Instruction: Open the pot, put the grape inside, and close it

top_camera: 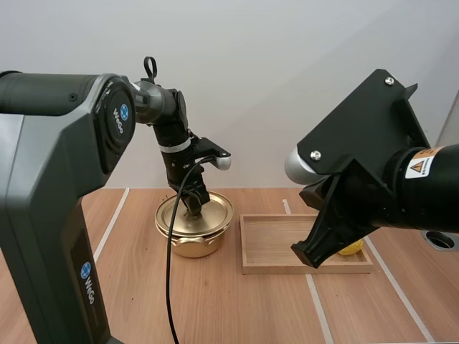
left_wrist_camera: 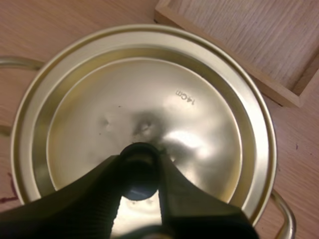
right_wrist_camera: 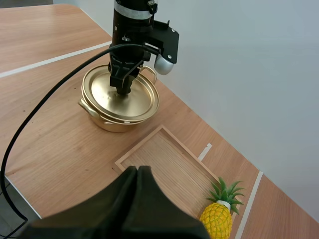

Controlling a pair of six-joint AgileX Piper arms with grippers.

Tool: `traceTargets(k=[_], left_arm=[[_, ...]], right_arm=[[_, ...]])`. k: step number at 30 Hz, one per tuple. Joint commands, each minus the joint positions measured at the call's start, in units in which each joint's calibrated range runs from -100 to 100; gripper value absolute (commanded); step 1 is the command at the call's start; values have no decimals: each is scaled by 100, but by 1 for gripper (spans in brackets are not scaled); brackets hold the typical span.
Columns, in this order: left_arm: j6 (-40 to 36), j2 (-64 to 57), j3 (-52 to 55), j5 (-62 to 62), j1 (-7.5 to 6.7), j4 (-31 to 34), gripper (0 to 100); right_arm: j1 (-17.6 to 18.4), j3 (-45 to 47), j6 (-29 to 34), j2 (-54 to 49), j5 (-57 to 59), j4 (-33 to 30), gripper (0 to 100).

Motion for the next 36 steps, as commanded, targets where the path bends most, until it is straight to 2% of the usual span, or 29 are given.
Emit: traceTargets(k=[1, 2, 11, 25, 30, 36], left_arm=[[-40, -75, -33, -56, -18, -85, 85], [-40, -107, -33, -56, -18, -100, 100], [-77, -682, -149, 150, -18, -126, 100], [-450, -2543, -1857, 237, -18, -126, 100], [-612, -3211, -2252, 237, -18, -50, 100], [-1142, -4014, -2395, 237, -18, -33, 100]], right_arm=[[-11, 24, 60, -37, 0, 5, 0], [-11, 24, 60, -37, 0, 5, 0], [-11, 24, 60, -37, 0, 5, 0], [-11, -34, 121, -37, 0, -50, 0], [-11, -100, 544, -37, 0, -239, 0], [-11, -250, 999, -37, -201, -411, 0]])
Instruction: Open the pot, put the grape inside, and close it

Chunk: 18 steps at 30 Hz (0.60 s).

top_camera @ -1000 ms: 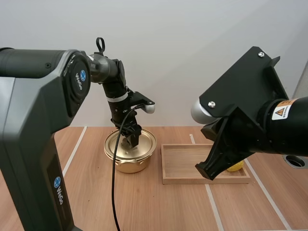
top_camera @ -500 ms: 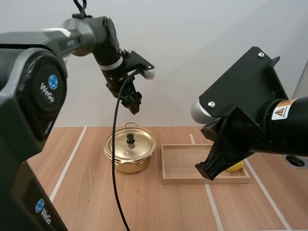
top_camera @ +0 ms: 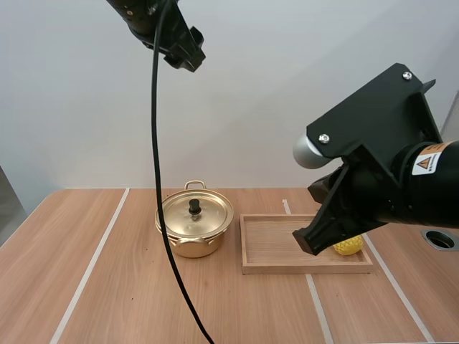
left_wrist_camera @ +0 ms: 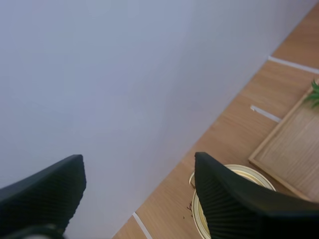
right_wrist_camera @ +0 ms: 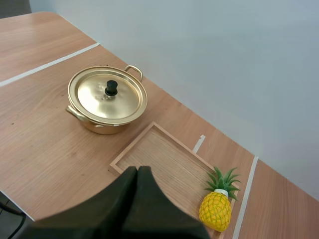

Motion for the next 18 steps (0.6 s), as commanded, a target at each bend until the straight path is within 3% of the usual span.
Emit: traceTargets(k=[1, 4, 14, 15, 18], left_arm=[[-418, -399, -64, 25, -18, 11, 100], [-781, -793, -64, 25, -18, 70, 96], [-924, -2123, -64, 25, -18, 508, 6], [-924, -2233, -64, 25, -18, 508, 0], [-960, -2499, -64, 25, -18, 508, 0]], right_arm=[[-11, -127, 284, -37, -277, -88, 0], [-11, -281, 654, -37, -641, -167, 0], [-11, -857, 2502, -37, -1757, -764, 0], [-11, -898, 2665, -37, -1868, -812, 0], [-11, -964, 2849, -37, -2074, -911, 0]])
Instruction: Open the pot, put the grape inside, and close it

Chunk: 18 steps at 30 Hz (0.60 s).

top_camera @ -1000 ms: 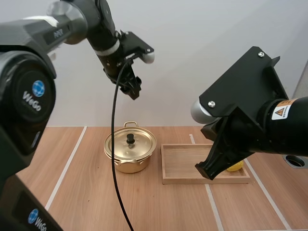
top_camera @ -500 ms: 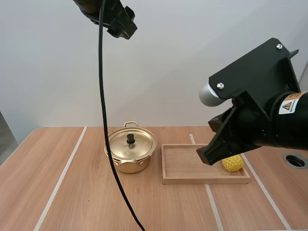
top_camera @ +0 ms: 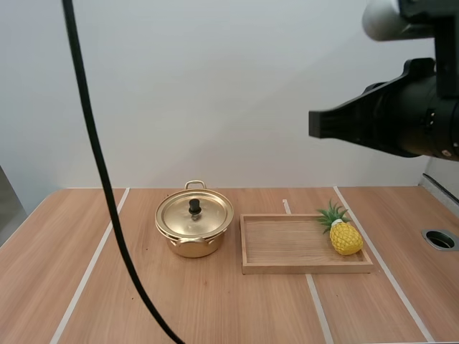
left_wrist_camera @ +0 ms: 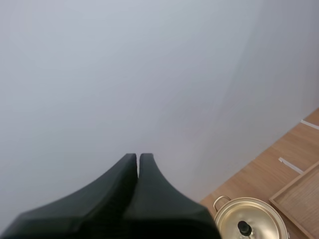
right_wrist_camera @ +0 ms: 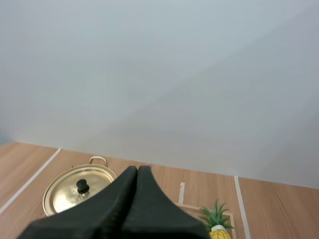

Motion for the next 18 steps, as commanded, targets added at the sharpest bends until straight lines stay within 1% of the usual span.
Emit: traceTargets(k=[1, 3, 7, 9, 11, 14, 18], left_arm=[[-183, -266, -39, 0, -18, 37, 0], [-207, -438, -39, 0, -9, 37, 0], [-368, -862, 423, 0, 153, 46, 0], [-545, -1101, 807, -199, 239, 74, 0], [-770, -1317, 1173, -433, 284, 146, 0], [-1077, -1674, 1729, -1094, 285, 174, 0], [-1535, -2295, 2544, -2553, 285, 174, 0]], right_arm=[[-11, -112, 211, -35, -262, -170, 0], [-17, -112, 256, -50, -253, -272, 0], [-55, -112, 603, -209, -402, -437, 0], [-125, -112, 601, -370, -626, -447, 0], [-169, -112, 601, -548, -858, -447, 0], [-198, -112, 601, -800, -890, -447, 0], [-279, -39, 601, -1139, -926, -689, 0]])
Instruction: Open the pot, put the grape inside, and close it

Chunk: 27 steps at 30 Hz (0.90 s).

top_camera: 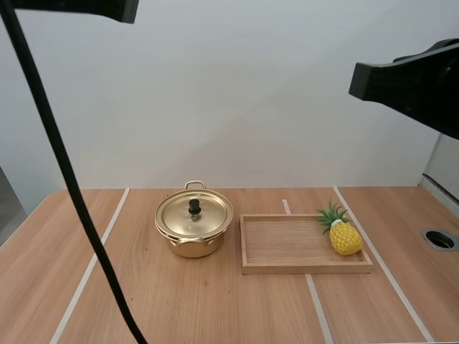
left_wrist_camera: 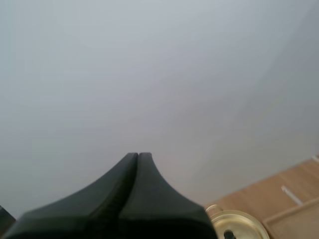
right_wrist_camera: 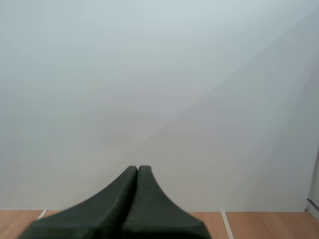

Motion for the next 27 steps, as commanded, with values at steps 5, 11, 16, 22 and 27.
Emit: traceTargets(k=[5, 11, 16, 22, 27], left_arm=[[-866, -1014, 1428, -1977, 11, 53, 0], [-1011, -1592, 2739, -3283, 18, 53, 0], [-1050, -2105, 3789, -4206, 189, 128, 0], [-1467, -2557, 4825, -4990, 274, 128, 0], [-1525, -2700, 5457, -5555, 227, 140, 0]], right_arm=[[-156, 479, 63, -653, -584, -253, 0], [-164, 1207, 88, -995, -1602, -283, 0], [-164, 1701, 151, -995, -2360, -283, 0], [-195, 2333, 151, -995, -3213, -283, 0], [-341, 2888, 151, -995, -3814, -283, 0]])
